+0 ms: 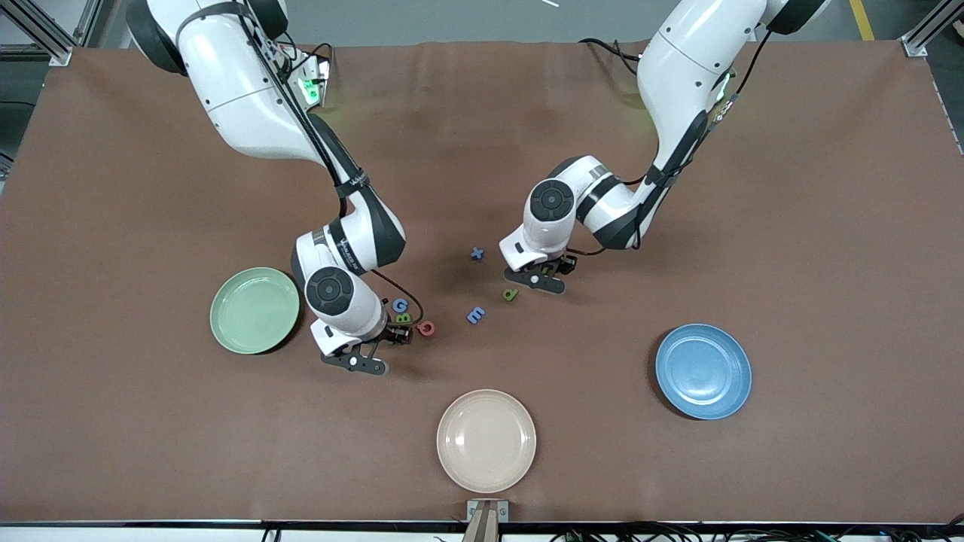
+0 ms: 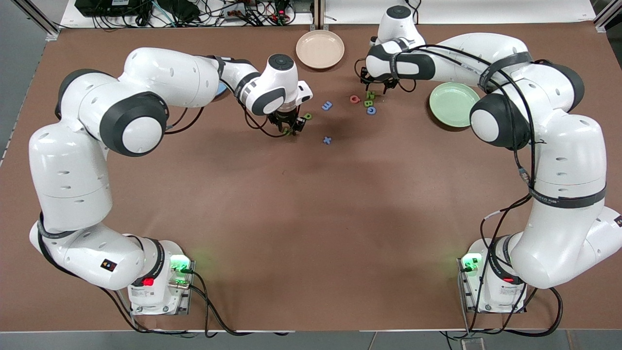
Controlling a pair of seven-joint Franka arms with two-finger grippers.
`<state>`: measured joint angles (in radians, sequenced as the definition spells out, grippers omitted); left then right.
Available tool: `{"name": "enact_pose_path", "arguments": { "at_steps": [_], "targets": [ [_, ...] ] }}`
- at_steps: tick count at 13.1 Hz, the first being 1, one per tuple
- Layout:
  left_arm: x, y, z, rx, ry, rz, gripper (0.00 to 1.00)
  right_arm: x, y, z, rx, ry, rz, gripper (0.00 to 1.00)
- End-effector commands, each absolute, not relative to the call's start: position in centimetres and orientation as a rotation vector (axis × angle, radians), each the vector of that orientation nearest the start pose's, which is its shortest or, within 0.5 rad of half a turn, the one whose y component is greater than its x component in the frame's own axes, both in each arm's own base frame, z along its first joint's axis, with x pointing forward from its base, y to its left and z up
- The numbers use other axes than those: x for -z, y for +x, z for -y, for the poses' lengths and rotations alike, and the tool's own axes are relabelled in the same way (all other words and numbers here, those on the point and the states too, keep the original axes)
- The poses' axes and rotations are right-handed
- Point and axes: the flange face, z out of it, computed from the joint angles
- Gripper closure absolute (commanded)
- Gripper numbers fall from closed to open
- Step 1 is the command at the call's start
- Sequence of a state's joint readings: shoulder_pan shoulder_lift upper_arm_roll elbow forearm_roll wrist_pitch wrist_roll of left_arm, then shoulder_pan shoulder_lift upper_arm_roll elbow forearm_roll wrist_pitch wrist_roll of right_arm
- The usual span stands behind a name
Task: Sort upper and lower case letters into plates
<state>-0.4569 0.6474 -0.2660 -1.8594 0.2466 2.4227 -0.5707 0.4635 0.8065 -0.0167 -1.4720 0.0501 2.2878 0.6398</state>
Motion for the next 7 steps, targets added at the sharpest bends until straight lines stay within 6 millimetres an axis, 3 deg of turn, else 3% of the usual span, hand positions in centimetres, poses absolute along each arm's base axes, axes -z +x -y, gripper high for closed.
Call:
{"name": "enact_pose_path", "arguments": {
  "at_steps": [1, 3, 4, 6, 7],
  "targets": [
    [-17.4, 47.9, 41.9, -0.036, -3.090, -0.355, 0.83, -18.7, 64.8, -32.4, 0.042, -3.102, -0.359, 0.34],
    [-17.5, 48.1, 41.6, -0.035, -3.092, -0.327, 0.96, -18.3, 64.6, -32.7, 0.044, -3.102, -0.354, 0.40],
    [-17.6, 48.4, 41.3, -0.039, -3.089, -0.315, 0.97, -18.2, 64.6, -32.7, 0.042, -3.103, -0.354, 0.43],
    [-20.2, 51.1, 38.6, -0.013, -3.082, -0.244, 0.97, -18.1, 64.4, -32.9, 0.038, -3.105, -0.350, 0.50],
    [-21.6, 52.7, 37.5, 0.009, -3.087, -0.198, 0.97, -18.0, 64.3, -32.9, 0.036, -3.106, -0.350, 0.59]
  ]
}}
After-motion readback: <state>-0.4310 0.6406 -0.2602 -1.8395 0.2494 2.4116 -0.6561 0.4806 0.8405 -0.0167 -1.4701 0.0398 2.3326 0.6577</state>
